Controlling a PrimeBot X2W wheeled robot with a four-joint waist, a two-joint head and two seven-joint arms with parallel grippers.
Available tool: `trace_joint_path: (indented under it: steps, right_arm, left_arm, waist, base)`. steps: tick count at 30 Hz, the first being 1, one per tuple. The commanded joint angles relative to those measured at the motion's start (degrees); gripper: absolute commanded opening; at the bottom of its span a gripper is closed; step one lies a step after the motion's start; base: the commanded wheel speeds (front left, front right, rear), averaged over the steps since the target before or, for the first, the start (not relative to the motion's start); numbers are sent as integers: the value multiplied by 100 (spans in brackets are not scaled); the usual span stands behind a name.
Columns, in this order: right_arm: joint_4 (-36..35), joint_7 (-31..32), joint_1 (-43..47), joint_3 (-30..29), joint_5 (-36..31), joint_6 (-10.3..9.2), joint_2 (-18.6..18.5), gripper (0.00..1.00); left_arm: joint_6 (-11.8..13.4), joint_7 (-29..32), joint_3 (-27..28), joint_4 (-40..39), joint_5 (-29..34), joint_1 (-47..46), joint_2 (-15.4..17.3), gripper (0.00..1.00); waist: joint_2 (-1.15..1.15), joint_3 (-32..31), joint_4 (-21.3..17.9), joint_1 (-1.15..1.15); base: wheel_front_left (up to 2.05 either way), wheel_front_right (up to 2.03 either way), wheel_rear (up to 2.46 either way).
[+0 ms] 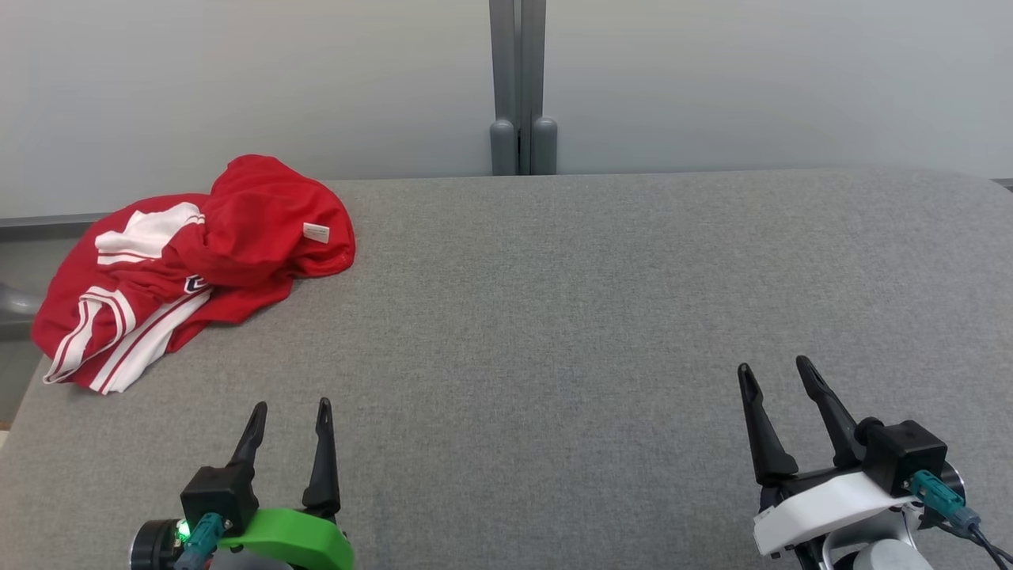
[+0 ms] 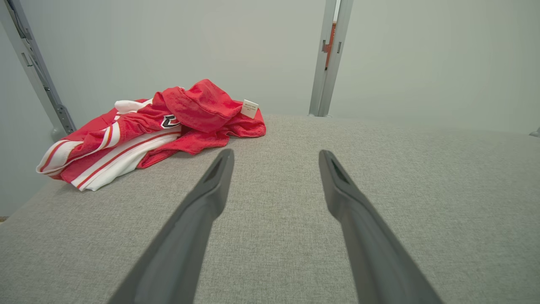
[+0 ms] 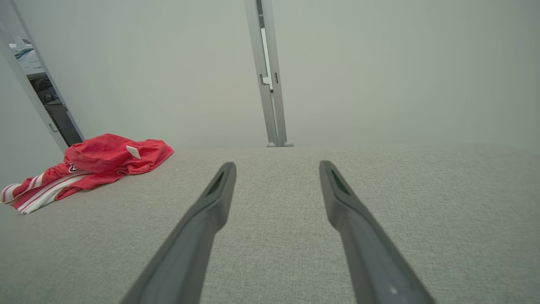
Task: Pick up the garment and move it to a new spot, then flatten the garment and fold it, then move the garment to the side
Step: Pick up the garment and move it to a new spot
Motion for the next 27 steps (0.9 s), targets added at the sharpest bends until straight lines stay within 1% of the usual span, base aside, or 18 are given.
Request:
trace_joint_path:
  steps: [1,27]
  right_arm:
    - [16,-20,71,-15,25,2,-20,100]
    - [83,-20,55,-64,17,2,-20,100]
  left_arm:
    - [-15,18,-13,10,-40,12,44,100]
    - [187,-23,-2,5,-179,34,104,100]
  waist:
    - [0,4,9,0]
    - [0,37,-12,0]
  base:
    - [0,0,0]
    - [0,0,0]
